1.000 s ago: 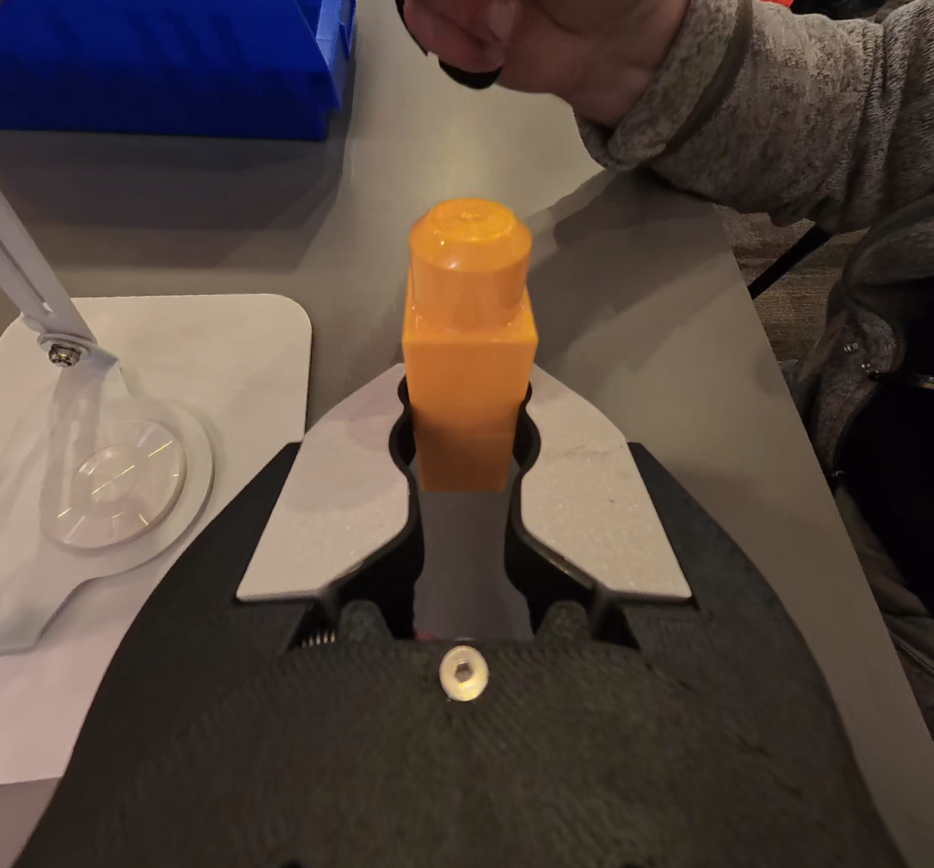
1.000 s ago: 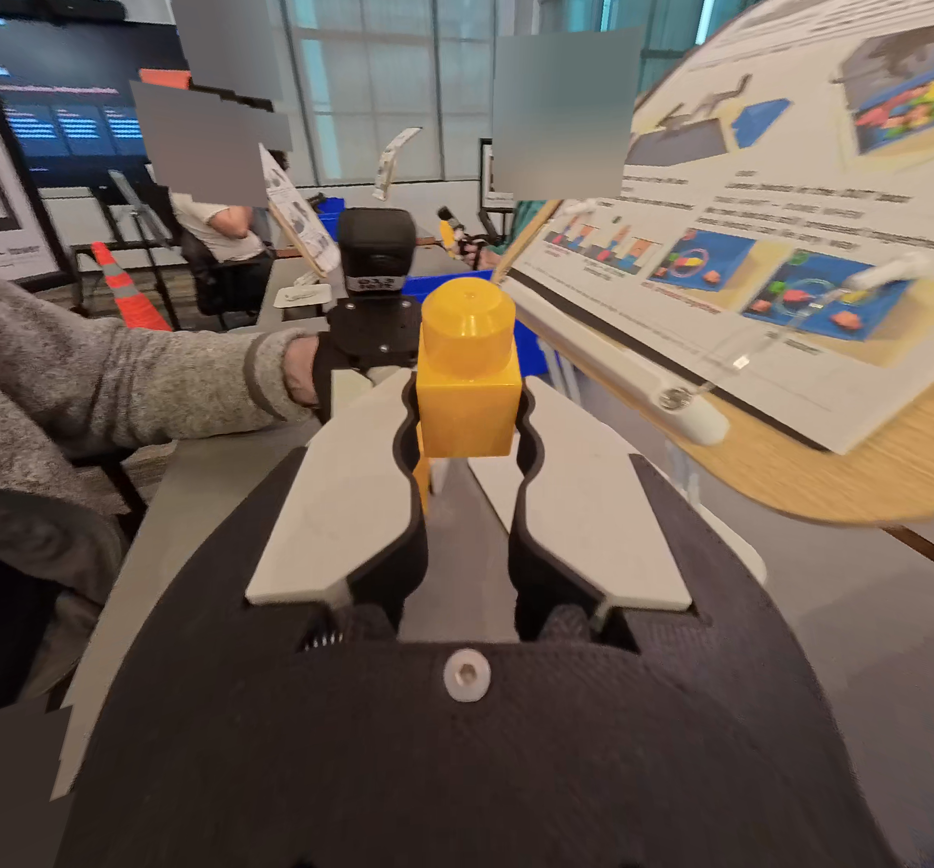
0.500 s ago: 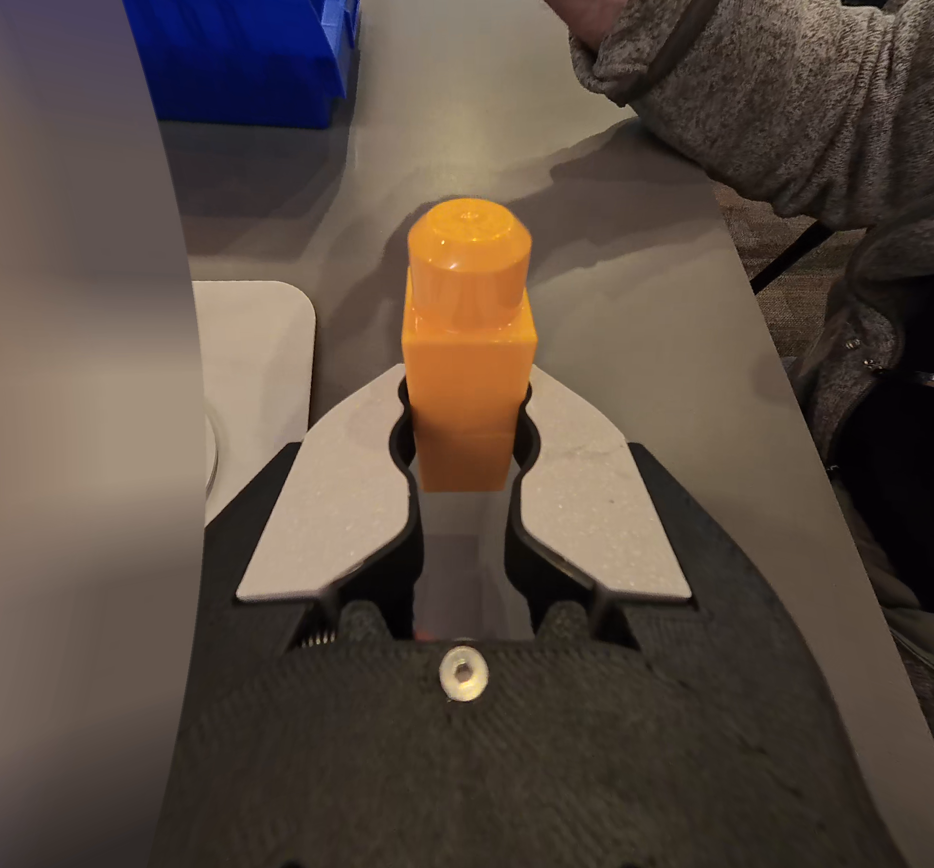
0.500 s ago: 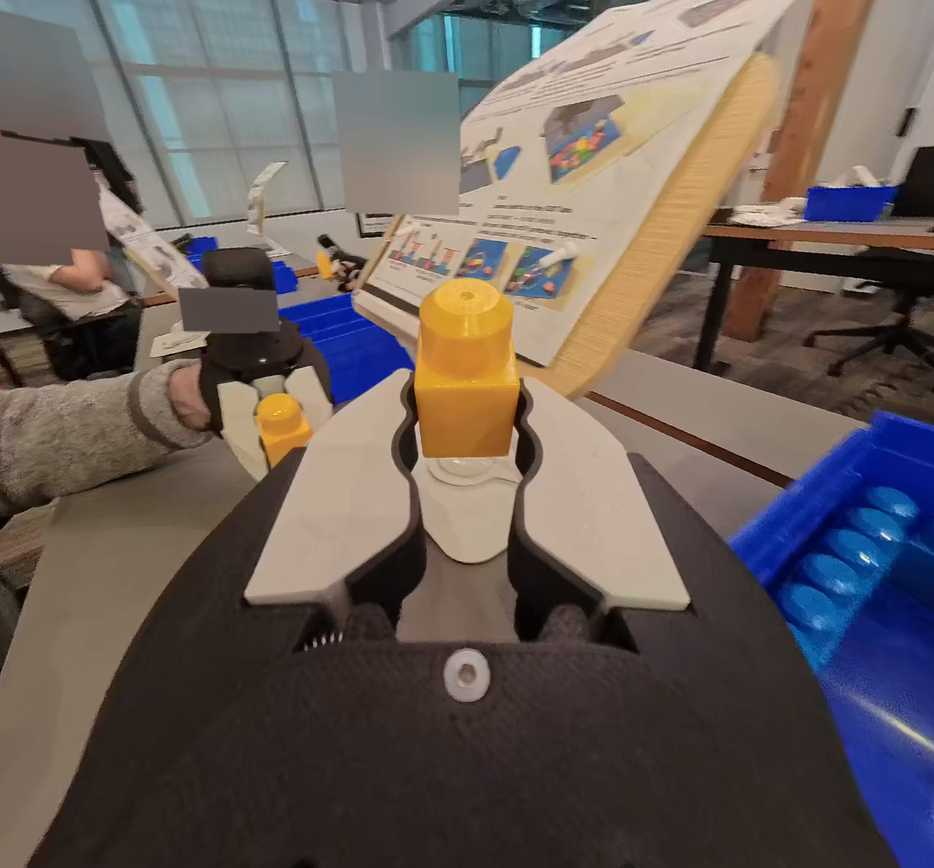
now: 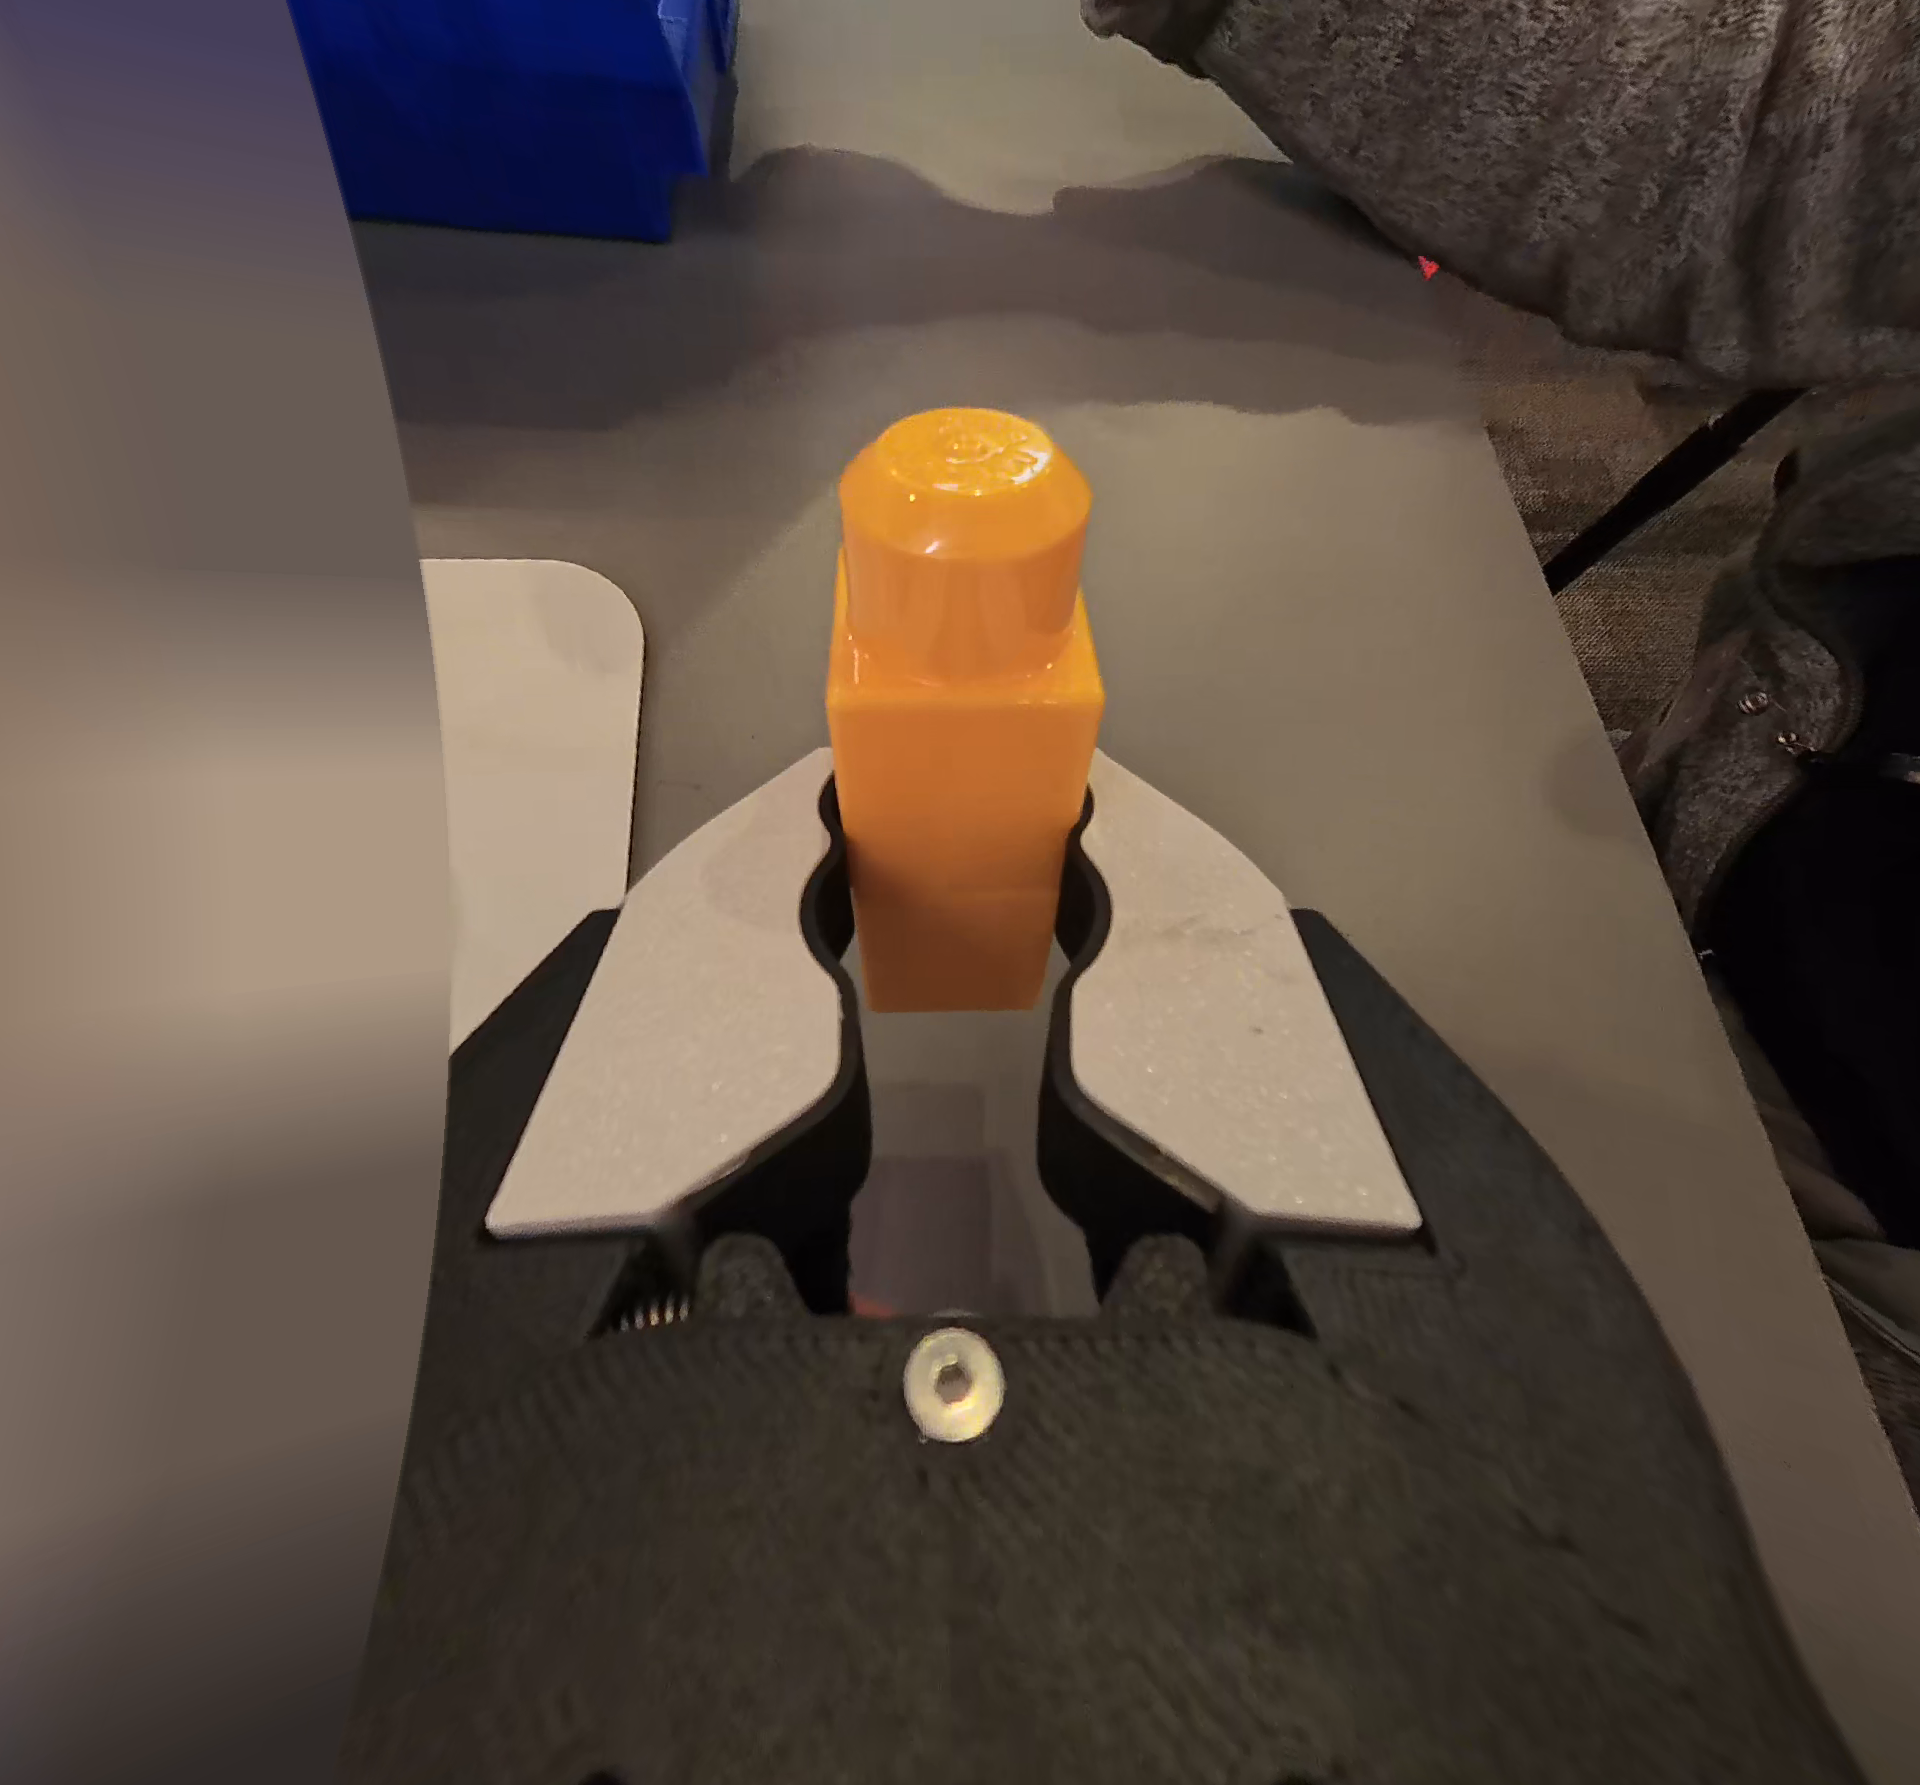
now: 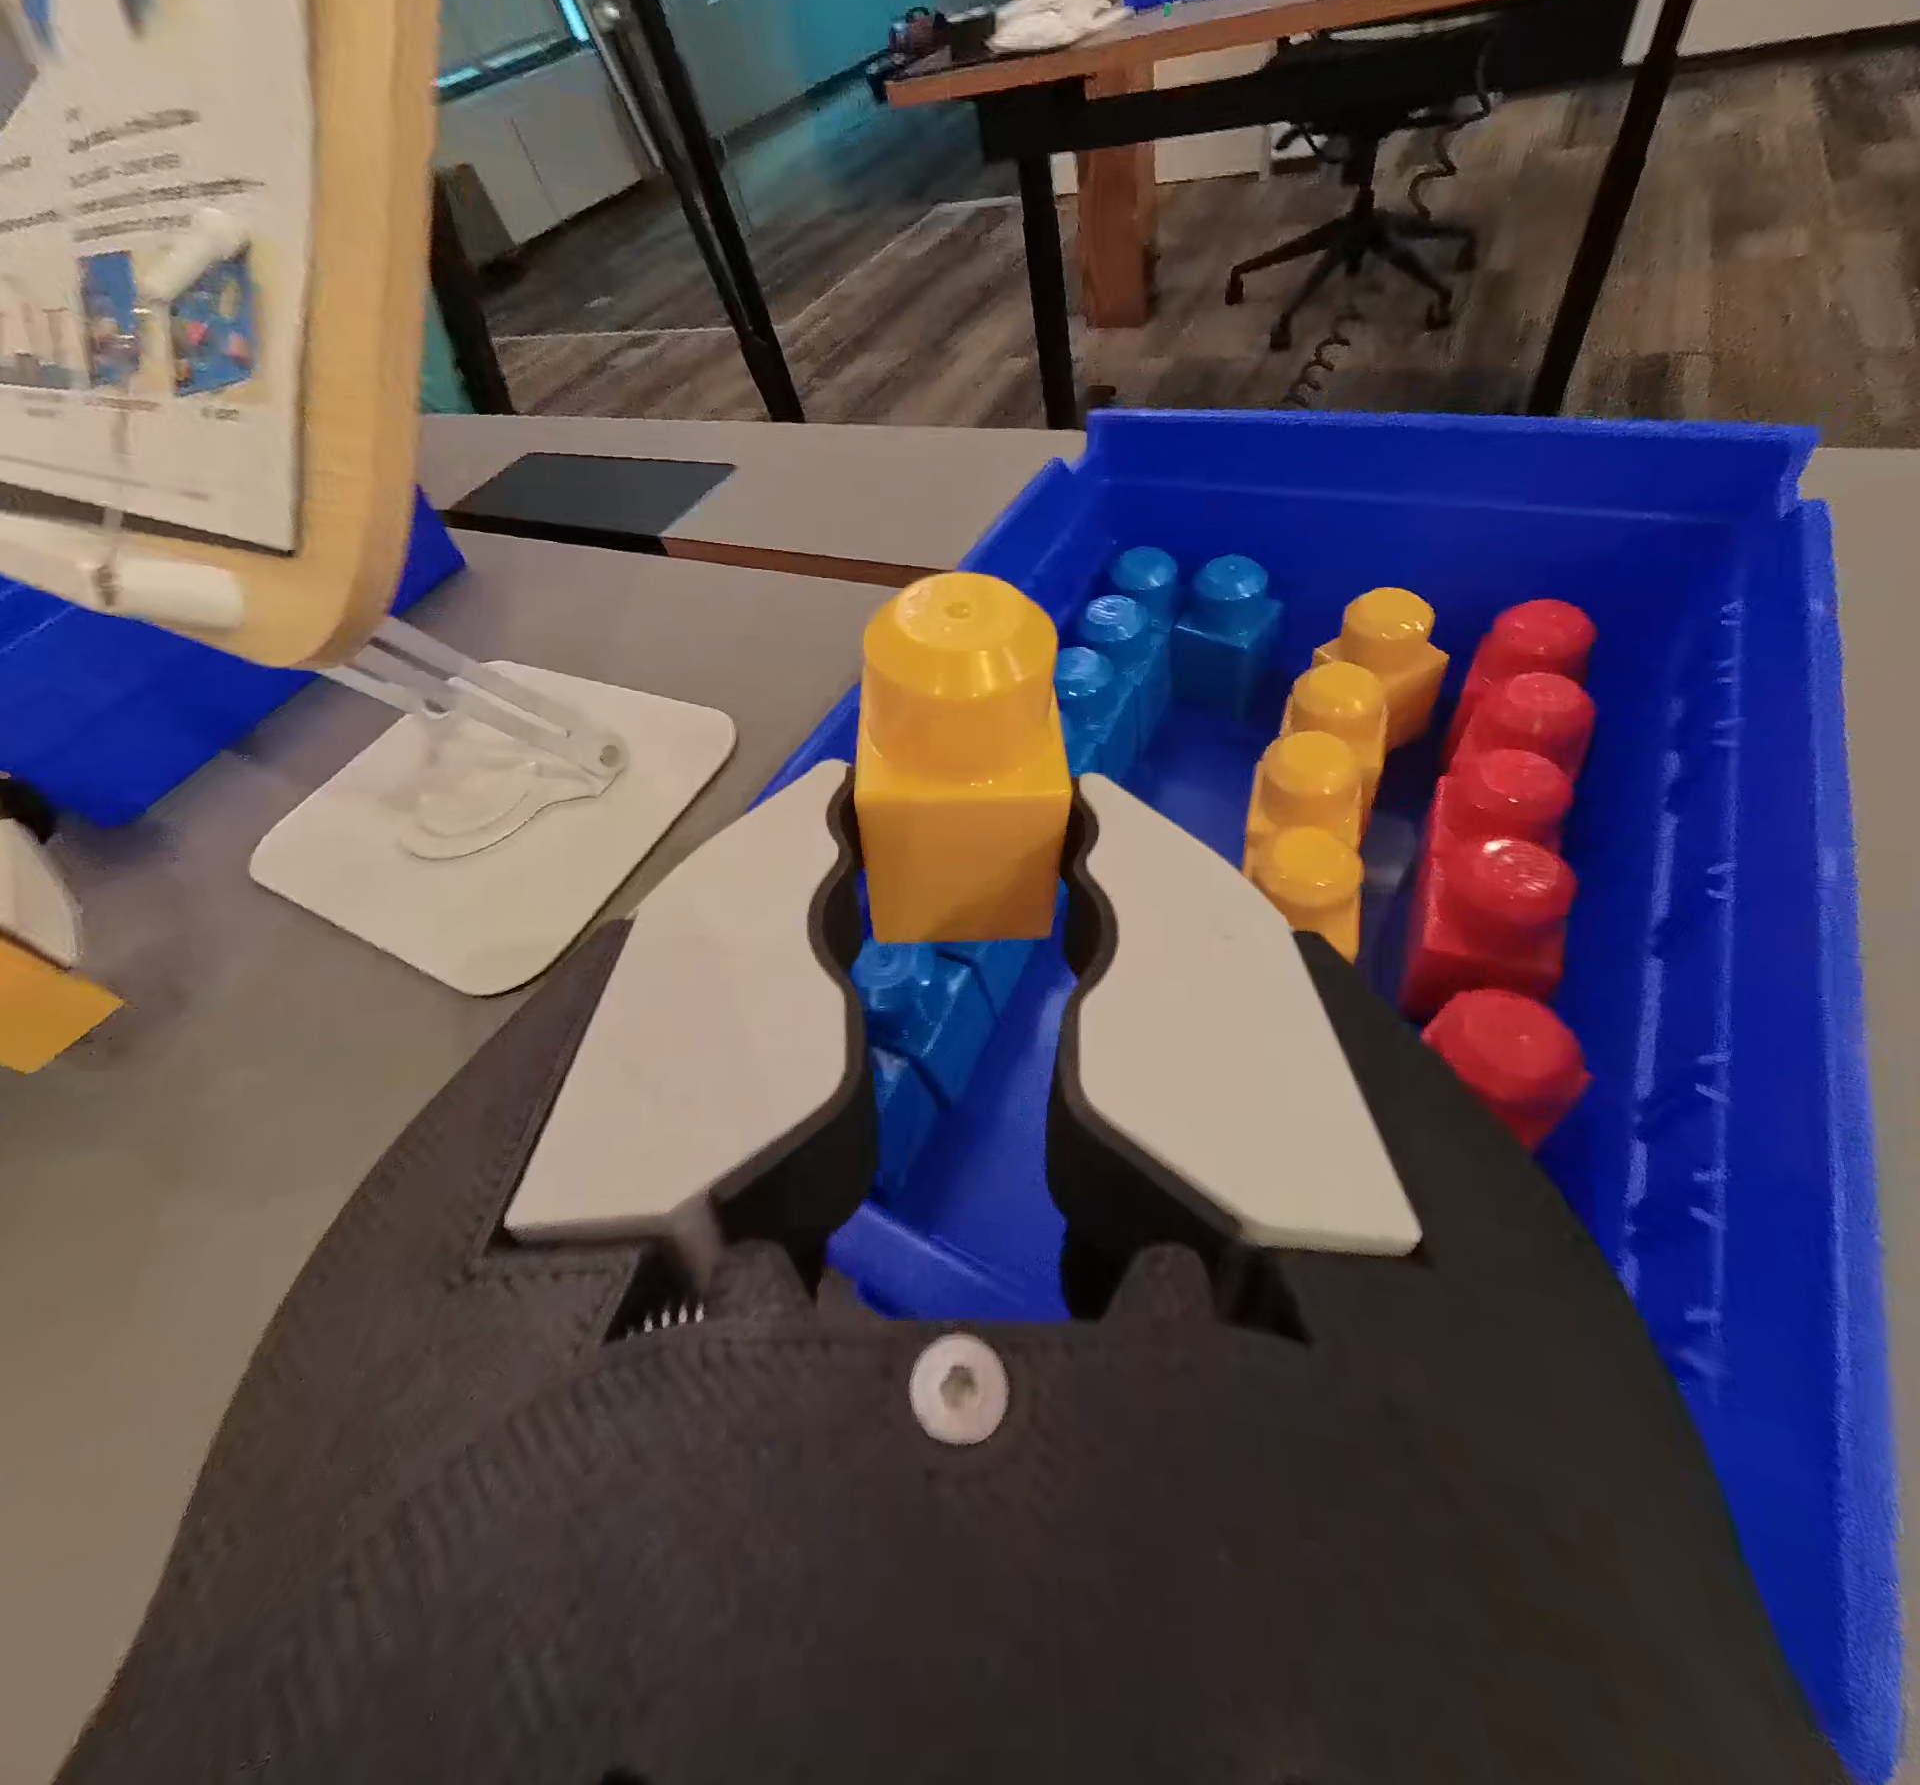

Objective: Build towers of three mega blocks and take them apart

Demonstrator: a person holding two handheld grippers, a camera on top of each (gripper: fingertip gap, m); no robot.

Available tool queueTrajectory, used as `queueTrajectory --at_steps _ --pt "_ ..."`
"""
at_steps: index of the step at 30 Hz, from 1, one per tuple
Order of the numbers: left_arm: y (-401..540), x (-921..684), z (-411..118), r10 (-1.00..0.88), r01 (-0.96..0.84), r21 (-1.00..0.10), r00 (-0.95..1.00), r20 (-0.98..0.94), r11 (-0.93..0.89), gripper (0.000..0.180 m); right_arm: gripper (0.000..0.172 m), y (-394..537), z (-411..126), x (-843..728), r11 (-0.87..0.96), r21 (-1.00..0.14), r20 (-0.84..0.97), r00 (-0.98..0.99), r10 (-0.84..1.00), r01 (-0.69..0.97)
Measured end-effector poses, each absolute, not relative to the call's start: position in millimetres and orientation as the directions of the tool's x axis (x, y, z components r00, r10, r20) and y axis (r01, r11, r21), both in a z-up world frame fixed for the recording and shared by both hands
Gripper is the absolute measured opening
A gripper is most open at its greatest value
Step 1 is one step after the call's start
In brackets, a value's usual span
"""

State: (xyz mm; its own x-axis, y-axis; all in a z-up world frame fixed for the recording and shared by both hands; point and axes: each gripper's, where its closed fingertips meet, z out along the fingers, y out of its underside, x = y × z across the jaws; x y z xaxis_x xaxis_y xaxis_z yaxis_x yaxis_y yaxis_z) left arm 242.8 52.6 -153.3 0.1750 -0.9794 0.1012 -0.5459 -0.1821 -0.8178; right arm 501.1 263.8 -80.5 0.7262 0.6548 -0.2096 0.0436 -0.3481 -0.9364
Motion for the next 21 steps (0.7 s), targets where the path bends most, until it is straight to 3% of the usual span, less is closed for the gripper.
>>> queueTrajectory --at_steps 4,11,21 --pt "54 242 -155 -0.978 -0.546 -0.817 0.179 0.104 -0.186 0.036 0.036 279 -88 499 -0.399 -0.913 -0.212 0.731 0.648 0.089" --pt "56 240 -159 -0.977 -0.551 -0.811 0.18 0.116 -0.198 0.036 0.037 302 -154 497 -0.615 -0.727 -0.165 0.792 0.587 0.305" --pt "58 238 -163 -0.975 -0.552 -0.807 0.184 0.128 -0.21 0.036 0.037 320 -201 501 -0.7 -0.538 -0.041 0.815 0.579 0.47"
